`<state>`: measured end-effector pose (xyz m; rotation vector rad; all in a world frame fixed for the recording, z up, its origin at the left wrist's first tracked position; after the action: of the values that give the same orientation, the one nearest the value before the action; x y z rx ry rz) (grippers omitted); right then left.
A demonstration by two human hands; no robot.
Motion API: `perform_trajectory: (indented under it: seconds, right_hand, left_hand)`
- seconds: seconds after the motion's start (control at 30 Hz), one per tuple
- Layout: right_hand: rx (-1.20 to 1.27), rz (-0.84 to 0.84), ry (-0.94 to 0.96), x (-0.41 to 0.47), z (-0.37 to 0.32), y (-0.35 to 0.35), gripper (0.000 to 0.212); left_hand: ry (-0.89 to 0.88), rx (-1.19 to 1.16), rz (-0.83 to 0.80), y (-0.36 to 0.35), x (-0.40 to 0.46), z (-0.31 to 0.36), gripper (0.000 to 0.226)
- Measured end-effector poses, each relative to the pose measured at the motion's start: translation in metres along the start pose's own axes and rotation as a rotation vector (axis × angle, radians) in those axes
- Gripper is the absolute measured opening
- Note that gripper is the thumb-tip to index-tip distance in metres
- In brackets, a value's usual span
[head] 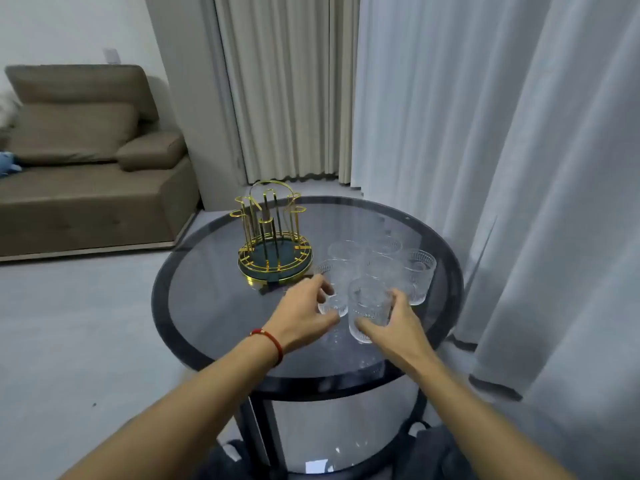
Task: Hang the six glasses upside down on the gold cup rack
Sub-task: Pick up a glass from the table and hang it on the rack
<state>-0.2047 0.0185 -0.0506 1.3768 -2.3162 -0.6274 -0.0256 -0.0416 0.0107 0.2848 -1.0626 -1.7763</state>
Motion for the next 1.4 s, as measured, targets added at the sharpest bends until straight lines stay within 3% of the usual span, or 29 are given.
perform_trajectory:
  seconds: [0.23,0.37,0.43,0.57,0.67,0.73,0.8,0.87,0.9,1.0,1.07,1.17,1.23,1.4]
  right_hand:
    - [0.072,0.201,-0.015,-0.004,-0.004,-0.008,0.086]
    - [0.15,0.284,0.198,-0.018,-0.03,0.007,0.088]
    - [0.143,0.234,0.338,-0.019,-0.053,0.01,0.09]
    - [0.088,0.08,0.522,0.0,-0.096,0.01,0.094]
    - [0.245,-0.04,0.349,0.03,-0.115,0.007,0.086]
    - [0.309,-0.164,0.189,0.049,-0.125,-0.009,0.071]
    - [0.271,-0.199,0.15,0.065,-0.133,-0.022,0.056]
    - [0.28,-0.148,0.15,0.084,-0.138,-0.022,0.056]
    - [0.255,-0.106,0.165,0.095,-0.139,-0.017,0.056]
    - [0.139,0.109,0.193,0.128,-0.141,0.009,0.053]
    - [0.158,0.214,0.186,0.157,-0.15,0.02,0.056]
    - [0.192,0.205,0.156,0.212,-0.174,0.011,0.079]
    - [0.177,0.166,0.149,0.247,-0.195,-0.007,0.089]
    - [0.051,0.015,0.219,0.308,-0.239,-0.06,0.084]
  left_hand:
    - [0.019,-0.222,0.083,-0.031,-0.013,-0.007,0.057]
    - [0.089,-0.466,0.046,-0.029,-0.013,-0.006,0.08]
    - [0.083,-0.612,0.02,-0.021,-0.008,0.0,0.083]
    - [0.107,-0.844,0.224,0.015,0.018,-0.002,0.066]
    - [0.26,-1.266,0.185,0.027,0.042,-0.024,0.064]
    - [0.298,-1.393,0.135,0.03,0.055,-0.038,0.061]
    - [0.277,-1.461,0.07,0.027,0.063,-0.048,0.058]
    - [0.288,-1.388,0.061,0.023,0.068,-0.063,0.053]
    - [0.323,-1.237,0.128,0.023,0.069,-0.076,0.051]
    - [0.375,-0.415,0.424,0.026,0.064,-0.125,0.041]
    - [0.385,0.029,0.375,0.01,0.064,-0.148,0.067]
    - [0.398,0.203,0.209,-0.016,0.071,-0.164,0.1]
    - [0.396,0.261,0.162,-0.025,0.076,-0.172,0.099]
    - [0.459,0.325,0.101,-0.036,0.081,-0.186,0.088]
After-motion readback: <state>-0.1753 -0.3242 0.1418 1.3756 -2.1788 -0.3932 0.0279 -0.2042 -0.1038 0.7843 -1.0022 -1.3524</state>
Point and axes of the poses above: each hand's wrist, its own x-axis towards the middle knuckle, its own y-axis out of the back of the hand, z = x × y, the point moved 5 cm from there along x, towards the middle knuckle, and after that the axes turned 4 degrees about z, right-handed, at the moved point
